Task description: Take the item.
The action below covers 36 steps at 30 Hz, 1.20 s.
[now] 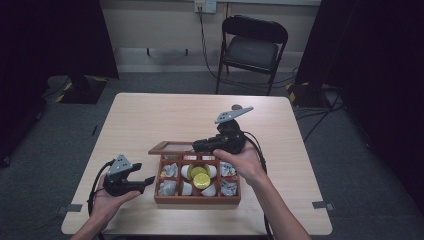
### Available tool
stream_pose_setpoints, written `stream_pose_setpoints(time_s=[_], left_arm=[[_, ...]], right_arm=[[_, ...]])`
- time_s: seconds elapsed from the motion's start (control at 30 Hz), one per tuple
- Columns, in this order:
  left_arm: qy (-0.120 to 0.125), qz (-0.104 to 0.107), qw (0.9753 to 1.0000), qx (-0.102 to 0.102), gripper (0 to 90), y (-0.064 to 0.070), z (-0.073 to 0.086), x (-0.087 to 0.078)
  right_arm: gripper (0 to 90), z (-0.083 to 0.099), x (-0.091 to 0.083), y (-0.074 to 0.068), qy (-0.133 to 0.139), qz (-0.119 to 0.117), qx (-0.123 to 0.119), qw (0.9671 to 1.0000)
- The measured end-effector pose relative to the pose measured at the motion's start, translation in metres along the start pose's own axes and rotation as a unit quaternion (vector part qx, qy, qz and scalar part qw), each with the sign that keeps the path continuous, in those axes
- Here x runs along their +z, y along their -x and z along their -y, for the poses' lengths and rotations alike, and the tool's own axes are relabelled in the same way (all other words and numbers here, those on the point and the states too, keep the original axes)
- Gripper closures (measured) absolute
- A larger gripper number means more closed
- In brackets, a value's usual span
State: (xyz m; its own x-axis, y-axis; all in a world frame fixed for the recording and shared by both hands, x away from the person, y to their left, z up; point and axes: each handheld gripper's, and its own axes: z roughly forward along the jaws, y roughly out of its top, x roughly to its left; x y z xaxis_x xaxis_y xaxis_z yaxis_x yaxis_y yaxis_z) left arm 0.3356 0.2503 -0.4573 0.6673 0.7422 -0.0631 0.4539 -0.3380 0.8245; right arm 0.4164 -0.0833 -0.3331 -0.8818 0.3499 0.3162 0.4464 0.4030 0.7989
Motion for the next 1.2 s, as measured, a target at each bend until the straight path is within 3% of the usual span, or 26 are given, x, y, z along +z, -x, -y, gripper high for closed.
stream_pose_setpoints(time_s=[0.3,0.37,0.57,0.63,0.97,1.0,1.2], left_arm=[[0.014,0.055,0.9982,0.022,27.1,0.02,-0.009,0.002],[0.021,0.067,0.9972,0.024,30.4,0.025,-0.013,0.002],[0.019,0.092,0.9951,0.031,31.7,0.034,-0.018,0.008],[0.019,0.091,0.995,0.035,30.9,0.037,-0.021,0.011],[0.001,0.129,0.9898,0.06,28.5,0.059,-0.036,0.037],[-0.006,0.143,0.9875,0.065,31.5,0.063,-0.039,0.046],[-0.026,0.148,0.9856,0.077,32.0,0.072,-0.044,0.065]], right_arm=[[81.4,-0.002,0.0,0.001,-0.001,-0.001,0.002,1.0],[81.5,-0.003,0.0,0.001,-0.002,0.0,0.002,1.0],[81.4,-0.003,0.0,0.002,-0.004,-0.002,0.005,1.0],[81.4,-0.003,-0.001,0.003,-0.004,-0.004,0.006,1.0],[81.5,-0.005,-0.001,0.005,-0.004,-0.005,0.007,0.9999],[81.5,-0.005,-0.001,0.004,-0.005,-0.005,0.007,1.0],[81.5,-0.005,-0.001,0.004,-0.005,-0.005,0.007,1.0]])
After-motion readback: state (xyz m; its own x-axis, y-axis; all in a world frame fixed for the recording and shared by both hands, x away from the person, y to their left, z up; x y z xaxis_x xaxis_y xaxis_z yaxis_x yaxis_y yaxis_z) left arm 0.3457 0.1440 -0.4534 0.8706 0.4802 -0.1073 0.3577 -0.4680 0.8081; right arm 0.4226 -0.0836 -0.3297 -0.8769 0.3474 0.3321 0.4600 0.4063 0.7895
